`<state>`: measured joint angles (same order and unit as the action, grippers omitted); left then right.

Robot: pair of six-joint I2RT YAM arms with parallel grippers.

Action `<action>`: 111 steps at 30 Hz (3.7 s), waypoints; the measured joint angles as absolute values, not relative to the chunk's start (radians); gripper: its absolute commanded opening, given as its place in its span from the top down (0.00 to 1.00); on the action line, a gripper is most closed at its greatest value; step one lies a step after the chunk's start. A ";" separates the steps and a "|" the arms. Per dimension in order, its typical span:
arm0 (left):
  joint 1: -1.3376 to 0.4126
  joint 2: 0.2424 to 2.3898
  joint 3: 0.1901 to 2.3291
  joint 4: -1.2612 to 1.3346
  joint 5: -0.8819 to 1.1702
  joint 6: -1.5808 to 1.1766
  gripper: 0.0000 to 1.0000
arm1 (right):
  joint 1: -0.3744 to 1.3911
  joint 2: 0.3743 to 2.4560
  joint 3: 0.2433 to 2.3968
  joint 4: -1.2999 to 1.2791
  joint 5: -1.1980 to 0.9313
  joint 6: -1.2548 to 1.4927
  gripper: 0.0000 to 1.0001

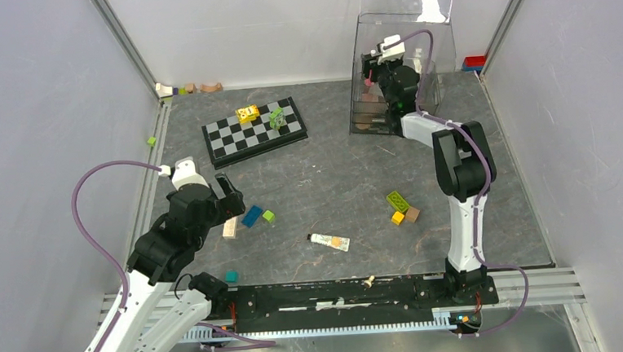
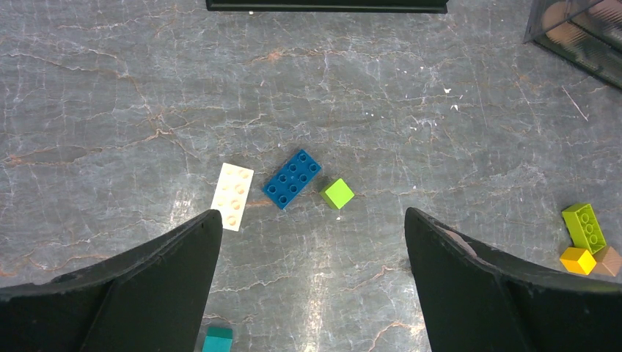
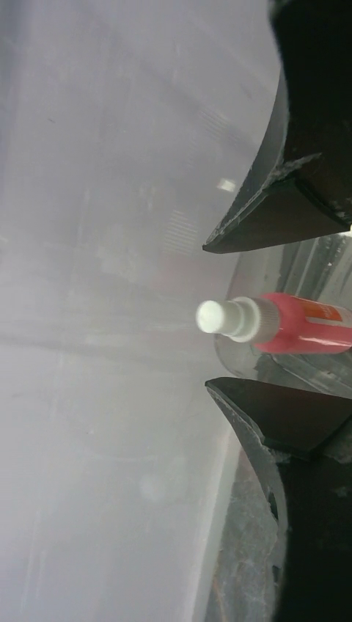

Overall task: Organize the makeup
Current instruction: Place the makeup in the storage box, then pick up the makeup from the center of the board.

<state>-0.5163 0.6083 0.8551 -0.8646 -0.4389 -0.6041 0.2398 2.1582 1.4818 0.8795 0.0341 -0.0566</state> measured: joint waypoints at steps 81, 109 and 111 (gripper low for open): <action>-0.958 1.620 0.902 -0.475 0.203 0.575 0.17 | 0.724 0.681 0.716 -0.673 0.016 0.336 0.28; -0.962 1.612 0.947 -0.434 0.218 0.528 0.74 | 0.724 0.491 0.692 -0.682 0.284 0.490 0.26; -0.962 1.550 0.927 -0.408 0.222 0.496 0.74 | 0.724 0.453 0.650 -0.663 0.303 0.553 0.25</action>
<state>-0.9619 1.5497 0.9272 -0.4084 0.2218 0.4957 0.7238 0.4534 0.6502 -0.6632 0.3027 0.5529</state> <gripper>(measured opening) 0.316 0.736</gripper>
